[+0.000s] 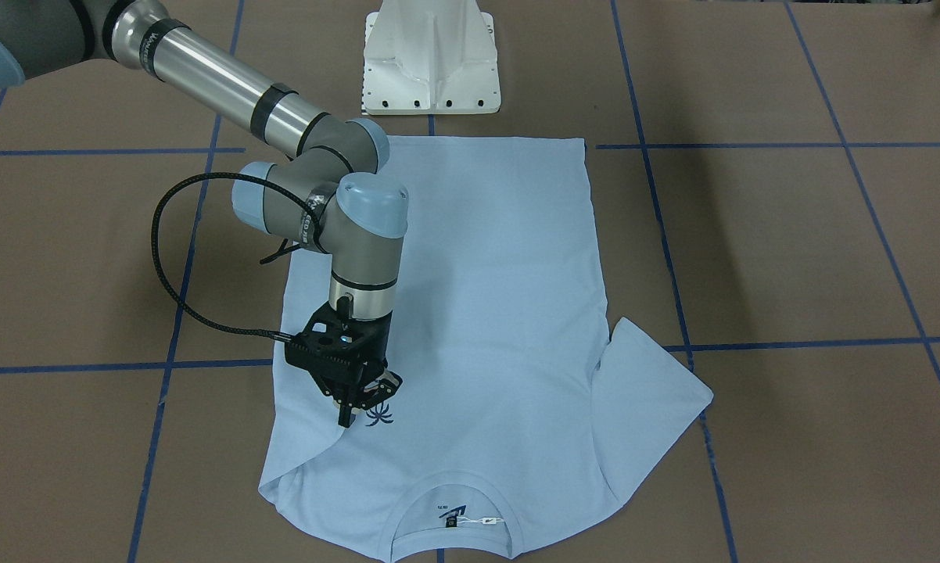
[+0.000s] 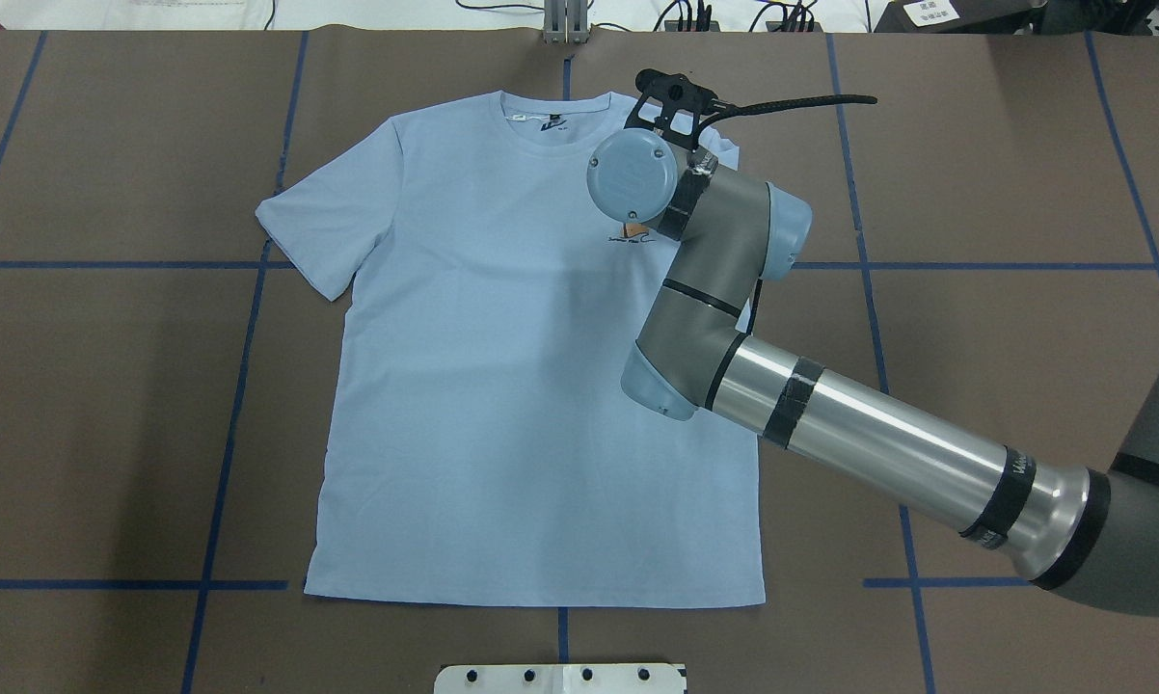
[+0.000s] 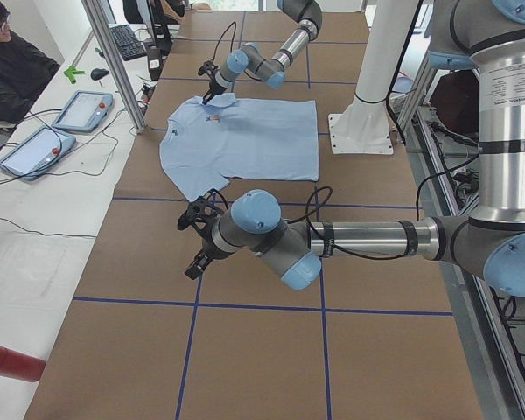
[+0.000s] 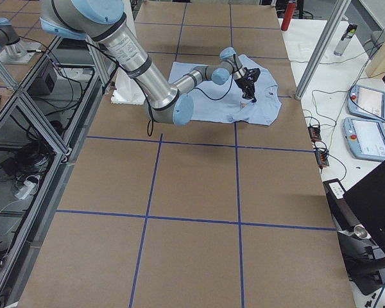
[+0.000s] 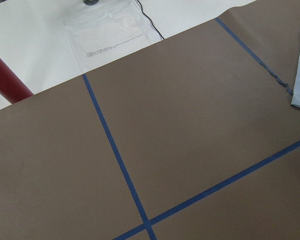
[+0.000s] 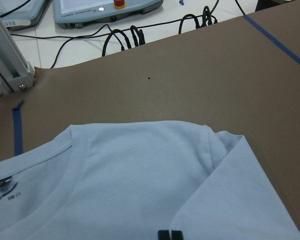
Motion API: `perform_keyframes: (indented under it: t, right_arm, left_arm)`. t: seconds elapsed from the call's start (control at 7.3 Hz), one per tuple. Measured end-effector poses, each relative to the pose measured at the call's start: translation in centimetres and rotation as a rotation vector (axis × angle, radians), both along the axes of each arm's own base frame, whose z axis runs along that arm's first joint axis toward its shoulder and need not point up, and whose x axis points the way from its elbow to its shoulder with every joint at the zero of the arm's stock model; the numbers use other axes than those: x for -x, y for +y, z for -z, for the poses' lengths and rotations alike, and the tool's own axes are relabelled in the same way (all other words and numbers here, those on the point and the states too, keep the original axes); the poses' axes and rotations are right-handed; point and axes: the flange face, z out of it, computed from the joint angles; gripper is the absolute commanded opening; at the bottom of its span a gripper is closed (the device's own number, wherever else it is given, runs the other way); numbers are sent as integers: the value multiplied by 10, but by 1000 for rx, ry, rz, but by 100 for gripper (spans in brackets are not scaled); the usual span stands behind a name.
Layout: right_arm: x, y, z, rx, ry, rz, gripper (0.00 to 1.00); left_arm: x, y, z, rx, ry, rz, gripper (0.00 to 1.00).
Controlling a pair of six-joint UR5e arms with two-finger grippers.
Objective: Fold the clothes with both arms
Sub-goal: 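Fold the sleeve inward over the shirt body with the right gripper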
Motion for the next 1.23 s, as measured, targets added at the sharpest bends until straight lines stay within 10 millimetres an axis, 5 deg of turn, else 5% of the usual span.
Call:
perform_keyframes:
  t: [0.27,0.55,0.82,1.1,1.23]
  right_arm:
    - [11,-8,19,44,-70,-84,100]
    - [12,-11,29,37,-74,-85,100]
    - [-10,-20,50,-6,-57,12,100]
    - [-80,-36,43,-29,-40,205,100]
    - [-131,-43,28,-54,-26,310,100]
  left_arm:
    - [0,0,0,0,-1,1,100]
    - [0,0,2,-7,-2,-1,100]
    - [-1,0,10,-72,-5,-4,100]
    - [-28,-19,36,-130,9,-47,100]
    - [-46,-32,50,-111,43,-50,100]
